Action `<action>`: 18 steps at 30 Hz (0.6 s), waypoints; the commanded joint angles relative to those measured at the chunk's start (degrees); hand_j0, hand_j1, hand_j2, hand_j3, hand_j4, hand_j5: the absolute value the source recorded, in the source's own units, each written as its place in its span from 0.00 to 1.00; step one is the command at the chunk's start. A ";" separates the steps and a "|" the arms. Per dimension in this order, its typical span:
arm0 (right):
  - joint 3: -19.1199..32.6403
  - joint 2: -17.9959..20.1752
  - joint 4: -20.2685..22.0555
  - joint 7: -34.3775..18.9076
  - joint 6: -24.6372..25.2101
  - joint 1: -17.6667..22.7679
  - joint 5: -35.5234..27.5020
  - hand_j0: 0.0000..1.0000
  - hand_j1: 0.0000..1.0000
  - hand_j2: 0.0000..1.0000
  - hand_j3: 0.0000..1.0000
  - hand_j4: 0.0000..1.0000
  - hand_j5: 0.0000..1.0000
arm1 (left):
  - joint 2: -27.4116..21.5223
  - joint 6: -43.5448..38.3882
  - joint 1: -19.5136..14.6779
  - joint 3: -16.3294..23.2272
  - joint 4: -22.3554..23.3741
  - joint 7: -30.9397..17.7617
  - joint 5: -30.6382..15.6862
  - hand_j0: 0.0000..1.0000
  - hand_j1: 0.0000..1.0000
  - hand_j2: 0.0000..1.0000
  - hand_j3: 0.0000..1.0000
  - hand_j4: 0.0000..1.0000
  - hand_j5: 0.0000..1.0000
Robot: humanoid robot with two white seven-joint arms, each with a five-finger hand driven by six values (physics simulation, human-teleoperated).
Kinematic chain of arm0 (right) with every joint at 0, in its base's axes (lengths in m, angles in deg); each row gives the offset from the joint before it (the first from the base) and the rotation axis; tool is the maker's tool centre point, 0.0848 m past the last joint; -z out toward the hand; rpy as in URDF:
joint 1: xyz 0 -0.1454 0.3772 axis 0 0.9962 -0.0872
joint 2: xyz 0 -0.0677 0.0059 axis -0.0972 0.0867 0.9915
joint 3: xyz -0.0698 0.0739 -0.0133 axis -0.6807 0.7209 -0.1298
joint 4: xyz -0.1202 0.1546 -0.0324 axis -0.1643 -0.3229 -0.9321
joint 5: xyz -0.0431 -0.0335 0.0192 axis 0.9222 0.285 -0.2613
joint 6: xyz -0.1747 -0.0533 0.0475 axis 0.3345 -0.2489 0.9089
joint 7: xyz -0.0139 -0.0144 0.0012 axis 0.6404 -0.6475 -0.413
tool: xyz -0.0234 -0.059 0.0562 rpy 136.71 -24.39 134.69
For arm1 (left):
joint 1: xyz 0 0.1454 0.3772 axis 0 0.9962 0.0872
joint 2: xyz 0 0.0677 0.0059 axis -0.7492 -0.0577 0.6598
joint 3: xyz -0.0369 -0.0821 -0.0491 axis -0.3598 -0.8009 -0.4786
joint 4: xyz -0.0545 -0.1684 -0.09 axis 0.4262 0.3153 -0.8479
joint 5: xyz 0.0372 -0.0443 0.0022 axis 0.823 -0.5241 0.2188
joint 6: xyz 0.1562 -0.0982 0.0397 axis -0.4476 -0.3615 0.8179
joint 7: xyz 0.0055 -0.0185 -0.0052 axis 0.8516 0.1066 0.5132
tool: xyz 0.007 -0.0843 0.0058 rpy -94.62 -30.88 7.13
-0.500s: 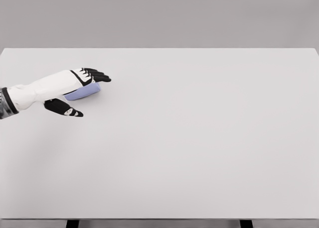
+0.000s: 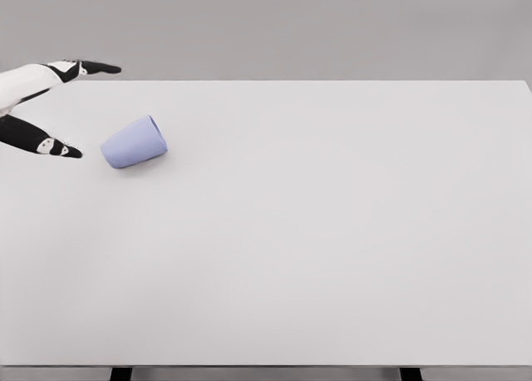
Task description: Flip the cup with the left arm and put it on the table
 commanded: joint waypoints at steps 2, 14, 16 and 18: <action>0.00 0.00 0.00 -0.01 0.00 0.00 -0.01 1.00 1.00 1.00 1.00 1.00 1.00 | -4.96 -13.19 -1.67 1.96 -2.36 -3.46 -10.45 1.00 1.00 1.00 1.00 1.00 1.00; 0.00 0.00 0.00 -0.01 0.00 0.00 -0.01 1.00 1.00 1.00 1.00 1.00 1.00 | 14.99 -41.41 -12.57 20.42 -1.21 3.85 15.13 1.00 1.00 1.00 1.00 1.00 1.00; 0.00 0.00 0.00 -0.01 0.00 0.00 -0.01 1.00 1.00 1.00 1.00 1.00 1.00 | 15.43 -43.43 -12.57 20.42 -0.60 6.66 15.48 1.00 1.00 1.00 1.00 1.00 1.00; 0.00 0.00 0.00 -0.01 0.00 0.00 -0.01 1.00 1.00 1.00 1.00 1.00 1.00 | 15.52 -44.58 -12.57 20.42 -0.07 10.18 15.83 1.00 1.00 1.00 1.00 1.00 1.00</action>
